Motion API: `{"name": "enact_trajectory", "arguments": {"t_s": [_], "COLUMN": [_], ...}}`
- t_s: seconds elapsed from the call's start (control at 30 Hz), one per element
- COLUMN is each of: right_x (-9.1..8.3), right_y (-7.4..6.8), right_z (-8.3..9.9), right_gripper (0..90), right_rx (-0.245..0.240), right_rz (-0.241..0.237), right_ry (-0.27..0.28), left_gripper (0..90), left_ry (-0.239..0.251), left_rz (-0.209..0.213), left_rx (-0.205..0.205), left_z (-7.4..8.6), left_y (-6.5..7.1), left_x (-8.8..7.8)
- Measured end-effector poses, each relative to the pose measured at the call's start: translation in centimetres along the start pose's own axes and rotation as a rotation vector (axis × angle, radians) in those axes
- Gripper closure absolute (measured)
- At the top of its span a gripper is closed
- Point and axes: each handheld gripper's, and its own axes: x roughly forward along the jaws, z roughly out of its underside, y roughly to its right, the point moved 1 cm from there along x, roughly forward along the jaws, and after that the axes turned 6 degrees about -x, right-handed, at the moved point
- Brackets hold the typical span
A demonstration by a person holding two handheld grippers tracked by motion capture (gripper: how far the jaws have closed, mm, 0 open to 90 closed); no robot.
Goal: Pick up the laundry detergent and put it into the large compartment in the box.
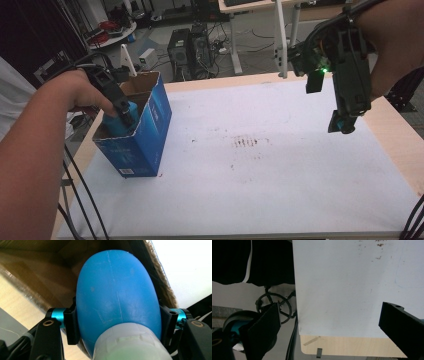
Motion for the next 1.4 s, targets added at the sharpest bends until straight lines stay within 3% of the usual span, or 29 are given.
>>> {"name": "enact_trajectory", "arguments": {"t_s": [0.1, 0.43, 0.57, 0.63, 1.1, 1.4], "right_x": [0.1, 0.4, 0.7, 0.7, 0.8, 0.8], "right_y": [0.1, 0.2, 0.4, 0.4, 0.6, 0.6], "right_z": [-0.2, -0.4, -0.5, -0.6, -1.0, -0.9], "right_gripper": [3.0, 3.0, 3.0, 3.0, 3.0, 3.0], "right_rx": [-0.006, -0.012, -0.016, -0.012, -0.016, -0.016], "right_rz": [-0.003, -0.005, -0.009, -0.011, -0.014, -0.008], "right_ry": [0.003, 0.000, 0.005, 0.003, 0.002, 0.002], "left_gripper": [35.9, 35.9, 35.8, 35.7, 35.5, 32.2], "left_ry": [-0.010, -0.034, -0.010, -0.020, -0.016, 0.006], "left_rz": [-0.001, -0.030, -0.012, -0.013, -0.007, 0.007], "left_rx": [0.043, 0.110, 0.133, 0.144, 0.148, 0.115], "left_z": [-0.2, -0.1, -0.2, -0.2, 0.0, 0.0], "left_y": [0.1, -0.2, -0.4, -0.5, -0.8, -0.8], "left_x": [0.6, 1.7, 2.1, 2.1, 2.1, 2.0]}}
